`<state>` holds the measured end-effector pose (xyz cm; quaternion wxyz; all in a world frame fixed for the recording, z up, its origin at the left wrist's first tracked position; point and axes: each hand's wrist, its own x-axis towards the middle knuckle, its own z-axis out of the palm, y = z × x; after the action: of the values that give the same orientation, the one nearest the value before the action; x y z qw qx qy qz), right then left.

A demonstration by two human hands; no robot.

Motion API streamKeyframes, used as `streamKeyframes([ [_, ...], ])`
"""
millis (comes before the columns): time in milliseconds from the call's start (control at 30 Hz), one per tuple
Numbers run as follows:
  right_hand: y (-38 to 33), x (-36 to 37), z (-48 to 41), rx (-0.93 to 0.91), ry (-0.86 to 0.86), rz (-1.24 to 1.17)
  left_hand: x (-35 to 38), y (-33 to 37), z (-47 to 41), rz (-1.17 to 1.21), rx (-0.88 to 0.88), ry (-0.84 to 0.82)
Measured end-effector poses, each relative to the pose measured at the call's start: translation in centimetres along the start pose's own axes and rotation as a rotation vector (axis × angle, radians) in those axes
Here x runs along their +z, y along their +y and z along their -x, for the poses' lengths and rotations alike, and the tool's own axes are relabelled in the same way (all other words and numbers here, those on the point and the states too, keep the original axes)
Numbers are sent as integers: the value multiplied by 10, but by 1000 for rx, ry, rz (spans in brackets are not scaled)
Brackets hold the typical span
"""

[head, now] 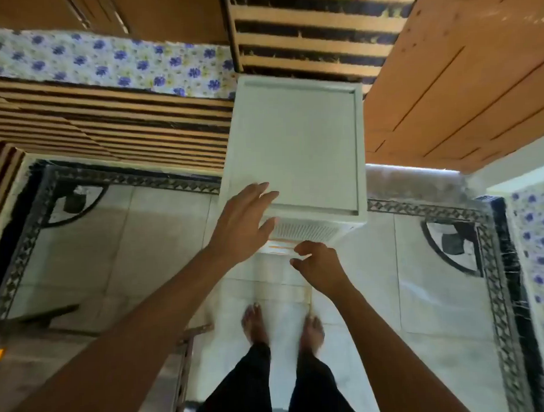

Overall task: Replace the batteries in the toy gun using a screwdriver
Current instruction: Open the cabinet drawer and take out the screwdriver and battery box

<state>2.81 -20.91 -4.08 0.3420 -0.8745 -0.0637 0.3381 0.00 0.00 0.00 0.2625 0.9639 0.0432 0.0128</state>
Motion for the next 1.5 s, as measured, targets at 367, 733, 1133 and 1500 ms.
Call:
streamKeyframes([
  [367,46,78,-101,-5,-351,542,37,-41,3,28,63,62],
  [733,44,97,-41,-97,-173,668,41,-40,3,38,53,131],
  [1133,41,70,75,-466,347,715,34,-28,8,105,17,69],
  [1500,-5,35,-20,-387,740,671,37,-21,15,49,-31,67],
])
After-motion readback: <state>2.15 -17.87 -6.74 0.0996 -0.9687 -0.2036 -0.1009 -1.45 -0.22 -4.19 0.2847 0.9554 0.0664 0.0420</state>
